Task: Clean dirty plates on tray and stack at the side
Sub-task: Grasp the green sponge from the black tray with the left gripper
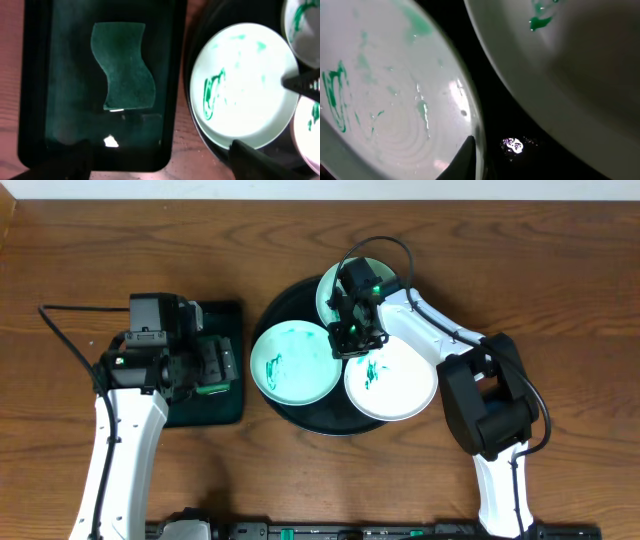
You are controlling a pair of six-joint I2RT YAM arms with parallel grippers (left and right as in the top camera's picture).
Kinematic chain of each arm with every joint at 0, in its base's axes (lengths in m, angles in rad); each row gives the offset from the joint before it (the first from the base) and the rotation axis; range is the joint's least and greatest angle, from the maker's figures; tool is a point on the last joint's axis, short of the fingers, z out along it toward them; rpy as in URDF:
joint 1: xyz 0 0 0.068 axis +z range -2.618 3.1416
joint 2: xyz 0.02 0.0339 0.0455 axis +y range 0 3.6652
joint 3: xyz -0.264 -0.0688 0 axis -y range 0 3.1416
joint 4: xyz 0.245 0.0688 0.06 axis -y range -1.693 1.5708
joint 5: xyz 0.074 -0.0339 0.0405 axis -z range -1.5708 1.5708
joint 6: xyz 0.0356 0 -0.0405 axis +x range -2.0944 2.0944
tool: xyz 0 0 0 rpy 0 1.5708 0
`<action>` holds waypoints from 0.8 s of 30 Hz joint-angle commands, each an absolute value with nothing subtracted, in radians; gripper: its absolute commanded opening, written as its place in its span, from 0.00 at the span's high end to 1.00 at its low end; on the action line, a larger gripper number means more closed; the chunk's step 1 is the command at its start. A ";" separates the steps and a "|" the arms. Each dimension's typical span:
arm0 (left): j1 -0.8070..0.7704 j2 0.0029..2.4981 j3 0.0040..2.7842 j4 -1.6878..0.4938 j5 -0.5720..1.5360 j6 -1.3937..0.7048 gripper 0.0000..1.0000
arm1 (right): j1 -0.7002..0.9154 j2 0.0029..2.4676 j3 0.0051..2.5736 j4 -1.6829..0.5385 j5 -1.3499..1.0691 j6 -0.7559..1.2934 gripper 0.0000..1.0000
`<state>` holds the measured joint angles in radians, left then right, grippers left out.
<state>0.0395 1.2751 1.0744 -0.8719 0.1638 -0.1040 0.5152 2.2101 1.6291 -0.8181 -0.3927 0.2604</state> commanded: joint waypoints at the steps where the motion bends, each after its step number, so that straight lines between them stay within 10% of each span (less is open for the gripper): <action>1: 0.046 1.324 1.085 -0.857 0.112 -0.114 0.23 | 0.526 2.217 1.640 -0.817 -0.415 0.266 0.95; 24: 0.122 1.798 1.085 -0.587 0.086 -0.216 0.46 | 0.526 2.217 1.640 -0.828 -0.416 0.260 0.95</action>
<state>0.1211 1.7660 1.0744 -0.6132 0.0978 -0.2111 0.5152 2.2101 1.6291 -0.8257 -0.3954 0.2600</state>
